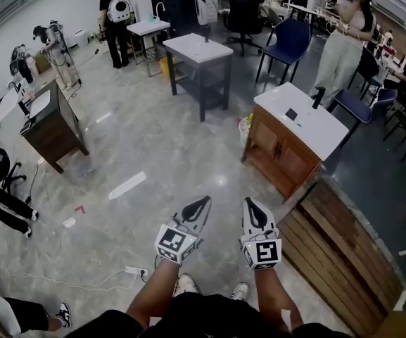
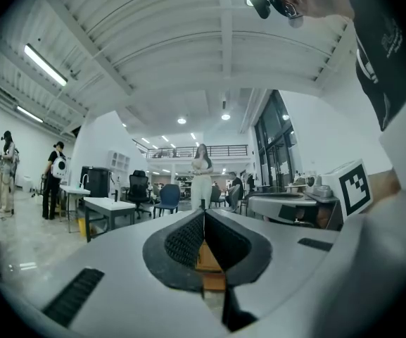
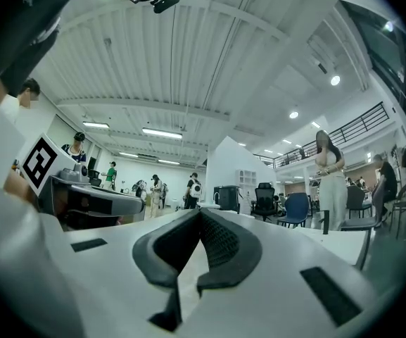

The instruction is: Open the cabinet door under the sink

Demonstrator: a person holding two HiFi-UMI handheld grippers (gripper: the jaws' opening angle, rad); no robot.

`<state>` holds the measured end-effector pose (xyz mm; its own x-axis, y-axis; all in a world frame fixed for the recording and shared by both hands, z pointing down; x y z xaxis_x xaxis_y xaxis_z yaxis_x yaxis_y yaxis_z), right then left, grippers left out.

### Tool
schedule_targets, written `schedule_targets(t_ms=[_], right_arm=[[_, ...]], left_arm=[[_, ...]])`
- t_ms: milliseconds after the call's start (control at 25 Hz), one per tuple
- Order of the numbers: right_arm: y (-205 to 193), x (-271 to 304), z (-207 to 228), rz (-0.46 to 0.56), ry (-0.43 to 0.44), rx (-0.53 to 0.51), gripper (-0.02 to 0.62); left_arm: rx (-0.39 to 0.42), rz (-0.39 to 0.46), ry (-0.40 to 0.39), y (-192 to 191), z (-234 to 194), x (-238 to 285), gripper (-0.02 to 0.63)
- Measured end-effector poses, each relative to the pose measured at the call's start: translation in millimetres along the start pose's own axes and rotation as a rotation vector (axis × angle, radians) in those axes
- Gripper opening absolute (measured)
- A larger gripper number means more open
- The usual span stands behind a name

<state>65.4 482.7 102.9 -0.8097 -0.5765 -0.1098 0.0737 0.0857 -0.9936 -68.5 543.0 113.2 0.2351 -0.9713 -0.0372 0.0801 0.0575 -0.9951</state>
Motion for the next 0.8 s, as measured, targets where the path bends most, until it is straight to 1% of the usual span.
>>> schedule_targets(t_ms=[240, 440, 600, 800], right_arm=[[-6.4, 13.8, -24.6, 0.0, 0.01, -0.001, 0.018], [-14.1, 21.6, -41.5, -0.027, -0.022, -0.004, 0.018], [-16.1, 26.4, -42.6, -0.033, -0.05, 0.001, 0.018], [-19.5, 41.7, -30.0, -0.023, -0.068, 0.015, 0.018]], left_arm=[[-0.002, -0.001, -0.02, -10.3, -24.4, -15.3, 0.023], [-0.016, 0.005, -0.035, -20.0, -49.6, -27.8, 0.023], [-0.026, 0.001, -0.044, -22.2, -61.9, -27.2, 0.023], [-0.036, -0.006, -0.047, -23.7, -70.9, -12.0, 0.023]])
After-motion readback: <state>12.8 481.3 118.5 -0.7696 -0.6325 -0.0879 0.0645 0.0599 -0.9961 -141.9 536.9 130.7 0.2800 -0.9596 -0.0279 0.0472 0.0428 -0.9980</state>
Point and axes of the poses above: the fingertips, and each gripper's own axes: x forward along the fingers, z to its right, y out of its top, the point moved 4 cm from there along -x, backward along the fingers, and after that the axes turned 6 degrees about x, right-handed, at the moved point
